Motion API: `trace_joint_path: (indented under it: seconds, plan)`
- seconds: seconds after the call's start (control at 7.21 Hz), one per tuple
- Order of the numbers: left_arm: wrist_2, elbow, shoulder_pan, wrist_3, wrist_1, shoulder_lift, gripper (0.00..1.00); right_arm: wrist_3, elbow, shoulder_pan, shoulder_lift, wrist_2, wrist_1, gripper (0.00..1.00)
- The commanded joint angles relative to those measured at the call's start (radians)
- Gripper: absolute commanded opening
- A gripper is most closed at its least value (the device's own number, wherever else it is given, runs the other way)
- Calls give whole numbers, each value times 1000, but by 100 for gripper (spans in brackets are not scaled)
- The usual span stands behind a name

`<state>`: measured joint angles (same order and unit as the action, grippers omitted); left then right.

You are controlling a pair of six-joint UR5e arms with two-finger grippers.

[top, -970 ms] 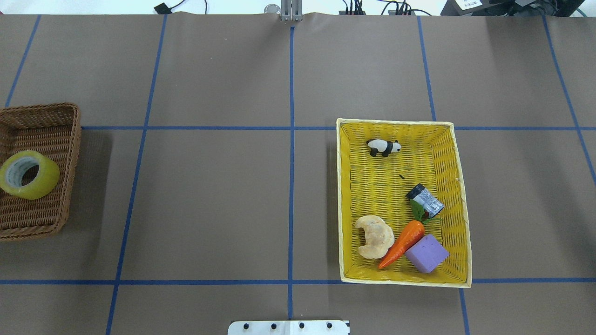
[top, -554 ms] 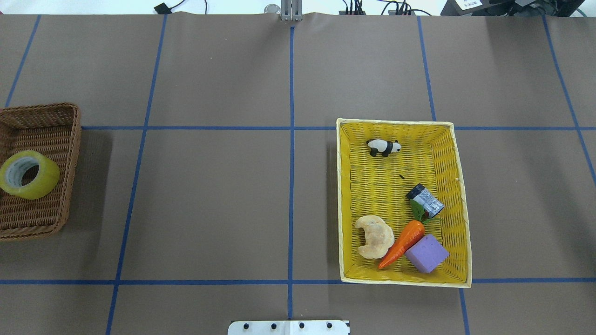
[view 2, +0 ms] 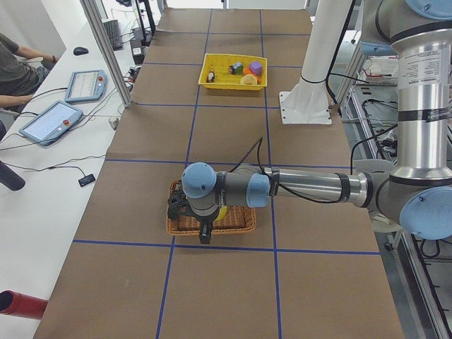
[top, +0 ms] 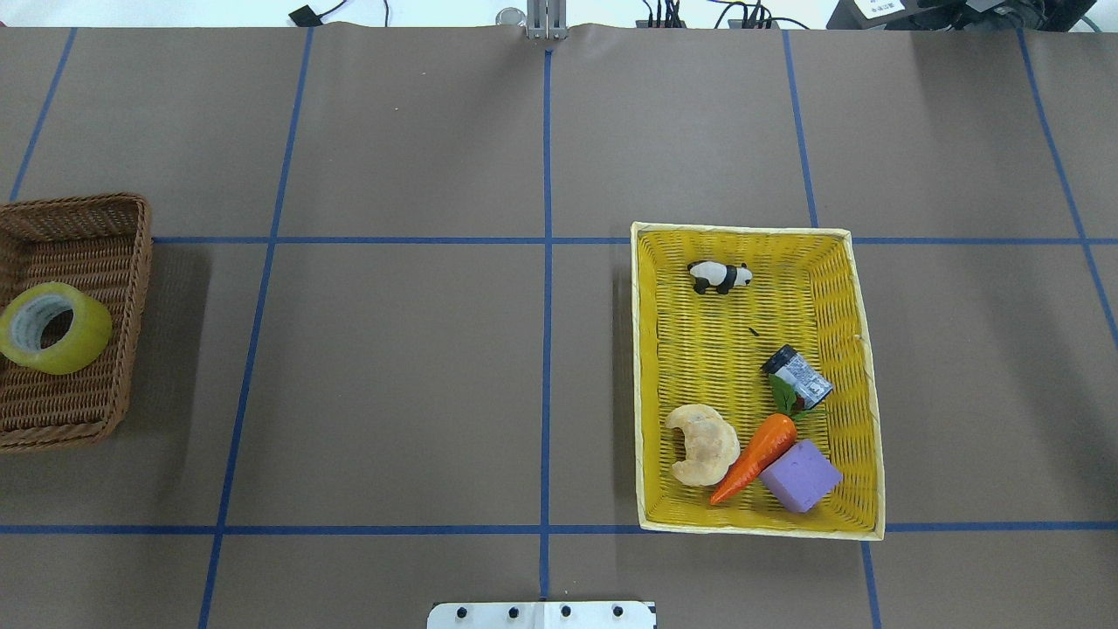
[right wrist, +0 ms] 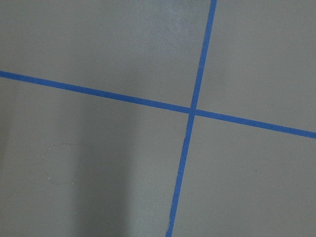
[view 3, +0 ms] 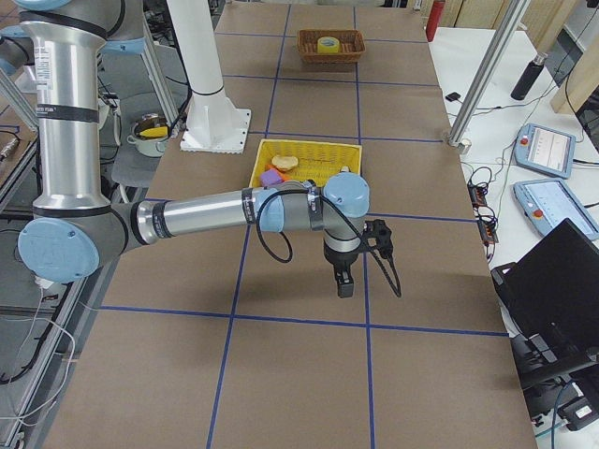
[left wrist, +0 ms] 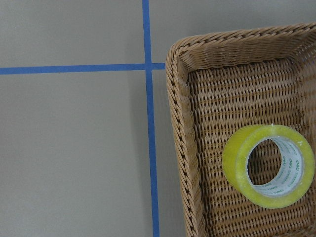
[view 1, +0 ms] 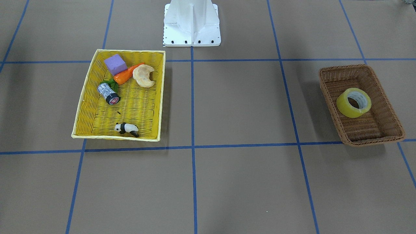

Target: Move tape to another basket

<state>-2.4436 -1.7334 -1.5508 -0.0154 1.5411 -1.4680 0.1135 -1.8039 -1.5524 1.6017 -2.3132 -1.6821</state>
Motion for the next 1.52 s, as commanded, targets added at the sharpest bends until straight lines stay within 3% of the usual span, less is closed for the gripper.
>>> trace_joint_path:
  seconds: [0.0, 1.39]
  plan:
    - [0, 0, 0, 0, 1, 0, 98, 0, 0, 0, 0, 0, -1, 100]
    - [0, 1, 0, 0, 33, 3, 98, 0, 0, -1, 0, 0, 1, 100]
